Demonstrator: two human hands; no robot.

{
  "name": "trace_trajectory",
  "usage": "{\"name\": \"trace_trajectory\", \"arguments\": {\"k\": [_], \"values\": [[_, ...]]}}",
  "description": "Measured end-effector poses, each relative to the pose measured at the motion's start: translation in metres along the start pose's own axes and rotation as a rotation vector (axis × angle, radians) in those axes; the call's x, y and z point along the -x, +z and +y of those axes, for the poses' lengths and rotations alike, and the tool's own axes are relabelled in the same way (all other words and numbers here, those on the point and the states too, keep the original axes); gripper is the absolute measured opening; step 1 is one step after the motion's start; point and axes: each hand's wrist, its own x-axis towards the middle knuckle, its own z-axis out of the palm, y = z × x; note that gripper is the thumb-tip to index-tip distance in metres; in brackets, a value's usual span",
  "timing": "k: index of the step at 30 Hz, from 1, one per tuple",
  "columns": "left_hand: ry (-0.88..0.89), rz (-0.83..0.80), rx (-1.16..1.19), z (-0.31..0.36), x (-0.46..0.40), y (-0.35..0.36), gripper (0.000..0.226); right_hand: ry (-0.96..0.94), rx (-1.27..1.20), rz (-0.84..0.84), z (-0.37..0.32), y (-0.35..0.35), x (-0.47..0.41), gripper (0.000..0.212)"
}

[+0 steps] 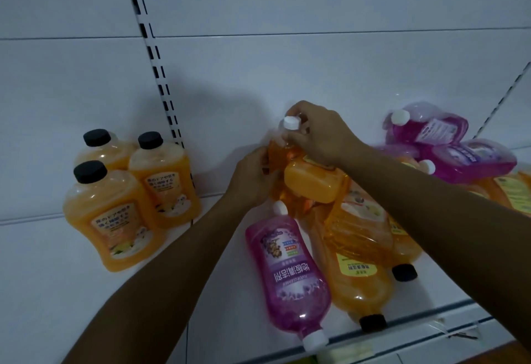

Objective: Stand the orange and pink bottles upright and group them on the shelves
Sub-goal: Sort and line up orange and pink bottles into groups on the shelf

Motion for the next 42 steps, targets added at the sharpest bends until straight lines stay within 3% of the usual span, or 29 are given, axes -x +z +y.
{"name": "trace_trajectory", "arguments": {"k": [6,12,15,21,26,32,38,42], "values": [[0.050,0.081,-0.051,-0.004,0.012,-0.017,0.023,-0.043,-0.123,-0.005,-0.005,0.007,-0.003,0.031],[0.074,0.215,-0.092,0.006,0.035,-0.051,0.032,-0.194,-0.208,0.015,-0.037,0.011,0.000,0.049],[0.086,0.251,-0.133,0.019,0.055,-0.067,0.033,-0.248,-0.223,-0.053,-0.052,0.003,0.005,0.061],[0.112,0.283,-0.165,0.046,0.115,-0.091,0.027,-0.318,-0.518,-0.344,-0.084,-0.015,0.026,0.051],[0.033,0.333,-0.060,0.043,0.186,-0.108,0.034,-0.437,-0.486,-0.406,-0.123,0.006,0.050,0.051],[-0.122,0.559,-0.088,0.025,0.275,-0.141,0.036,-0.588,-0.519,-0.435,-0.196,0.058,0.086,0.056],[-0.369,0.686,-0.182,-0.007,0.349,-0.192,0.067,-0.674,-0.570,-0.466,-0.288,0.104,0.106,0.053],[-0.449,0.818,-0.217,-0.034,0.370,-0.234,0.058,-0.706,-0.613,-0.499,-0.347,0.139,0.108,0.055]]}}
